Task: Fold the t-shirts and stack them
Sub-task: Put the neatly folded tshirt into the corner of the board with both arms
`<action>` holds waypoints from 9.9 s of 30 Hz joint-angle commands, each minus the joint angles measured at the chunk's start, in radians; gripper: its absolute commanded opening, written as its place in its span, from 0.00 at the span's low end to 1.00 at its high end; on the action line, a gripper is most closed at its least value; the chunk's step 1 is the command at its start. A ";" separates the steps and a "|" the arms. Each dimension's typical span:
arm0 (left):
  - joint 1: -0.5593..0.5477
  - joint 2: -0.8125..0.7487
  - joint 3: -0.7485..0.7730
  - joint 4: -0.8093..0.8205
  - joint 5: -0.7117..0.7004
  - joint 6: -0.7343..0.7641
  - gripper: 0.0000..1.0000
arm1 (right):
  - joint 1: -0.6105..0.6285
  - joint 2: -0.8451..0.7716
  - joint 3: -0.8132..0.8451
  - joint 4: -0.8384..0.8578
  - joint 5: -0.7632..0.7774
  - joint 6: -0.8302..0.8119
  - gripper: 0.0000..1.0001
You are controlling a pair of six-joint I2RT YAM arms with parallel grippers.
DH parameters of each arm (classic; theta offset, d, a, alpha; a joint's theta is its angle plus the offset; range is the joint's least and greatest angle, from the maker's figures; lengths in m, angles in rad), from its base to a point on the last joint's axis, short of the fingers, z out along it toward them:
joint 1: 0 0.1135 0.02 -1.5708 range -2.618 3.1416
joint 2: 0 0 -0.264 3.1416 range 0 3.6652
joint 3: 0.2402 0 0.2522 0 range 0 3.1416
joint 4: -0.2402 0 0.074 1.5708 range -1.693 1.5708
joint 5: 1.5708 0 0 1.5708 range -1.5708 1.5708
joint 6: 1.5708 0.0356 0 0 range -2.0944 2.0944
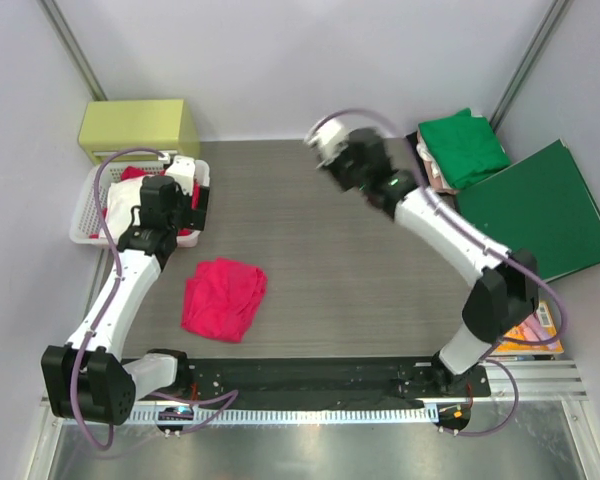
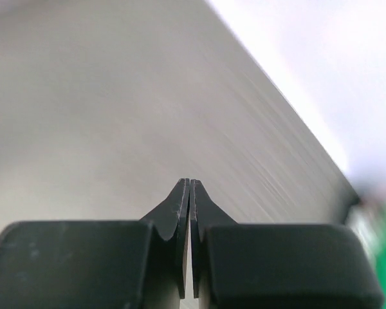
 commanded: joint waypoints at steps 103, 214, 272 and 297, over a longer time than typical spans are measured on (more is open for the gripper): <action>0.019 0.043 -0.002 -0.053 0.078 0.028 0.92 | -0.696 0.578 0.225 -0.328 -0.170 0.185 1.00; 0.014 0.011 0.014 -0.312 0.354 0.050 0.95 | -0.058 -0.221 -0.050 -0.633 -0.569 0.061 1.00; 0.017 -0.355 -0.085 -0.312 0.244 0.039 1.00 | -0.076 -0.037 -0.190 -0.098 0.159 0.118 1.00; 0.019 -0.310 -0.109 -0.292 0.235 0.044 1.00 | -0.023 -0.169 -0.381 -0.147 -0.054 0.219 0.99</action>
